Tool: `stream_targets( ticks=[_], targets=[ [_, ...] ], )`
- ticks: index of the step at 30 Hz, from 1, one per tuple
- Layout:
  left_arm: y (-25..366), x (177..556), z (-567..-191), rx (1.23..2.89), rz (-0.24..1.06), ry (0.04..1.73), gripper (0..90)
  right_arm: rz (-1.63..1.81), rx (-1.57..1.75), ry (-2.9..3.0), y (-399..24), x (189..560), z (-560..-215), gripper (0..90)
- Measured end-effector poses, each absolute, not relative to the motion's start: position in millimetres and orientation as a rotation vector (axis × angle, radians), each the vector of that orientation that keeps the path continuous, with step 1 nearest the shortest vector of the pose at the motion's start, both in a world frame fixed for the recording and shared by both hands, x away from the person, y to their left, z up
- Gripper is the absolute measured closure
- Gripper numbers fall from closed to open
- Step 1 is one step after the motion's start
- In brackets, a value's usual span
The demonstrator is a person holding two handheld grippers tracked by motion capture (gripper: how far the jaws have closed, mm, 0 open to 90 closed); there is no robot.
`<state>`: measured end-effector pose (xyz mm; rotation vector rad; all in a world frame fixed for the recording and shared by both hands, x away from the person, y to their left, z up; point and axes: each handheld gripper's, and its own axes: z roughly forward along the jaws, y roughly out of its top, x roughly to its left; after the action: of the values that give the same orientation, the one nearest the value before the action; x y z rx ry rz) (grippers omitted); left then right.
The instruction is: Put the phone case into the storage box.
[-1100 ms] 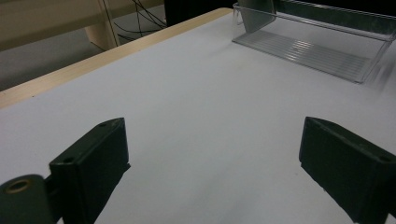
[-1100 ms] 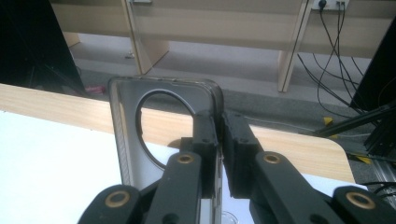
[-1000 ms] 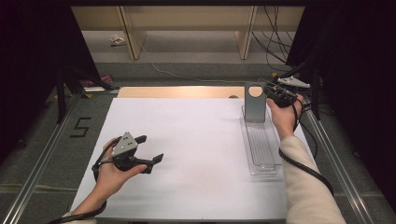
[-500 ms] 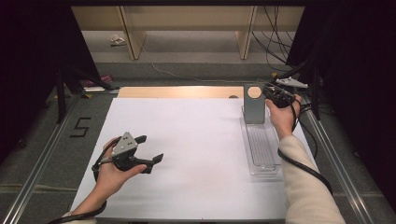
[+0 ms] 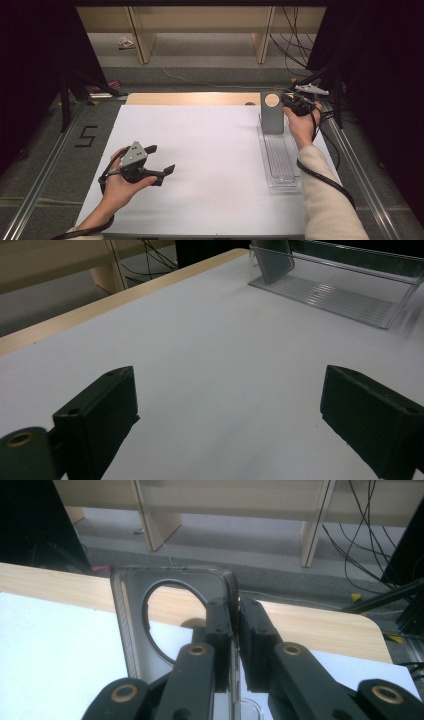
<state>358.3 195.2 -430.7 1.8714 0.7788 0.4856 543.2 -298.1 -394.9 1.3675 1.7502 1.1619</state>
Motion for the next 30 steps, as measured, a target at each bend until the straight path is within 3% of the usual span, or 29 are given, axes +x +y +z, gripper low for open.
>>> stream_targets(
  ticks=[19,30],
  targets=[
    [195,358,-431,1.871,0.486,0.779,7.8,1.181,1.411,1.73,-301,546,-400,83.4],
    [195,358,-430,1.869,0.486,0.778,7.8,1.155,1.431,1.73,-300,548,-406,77.7]
  ],
)
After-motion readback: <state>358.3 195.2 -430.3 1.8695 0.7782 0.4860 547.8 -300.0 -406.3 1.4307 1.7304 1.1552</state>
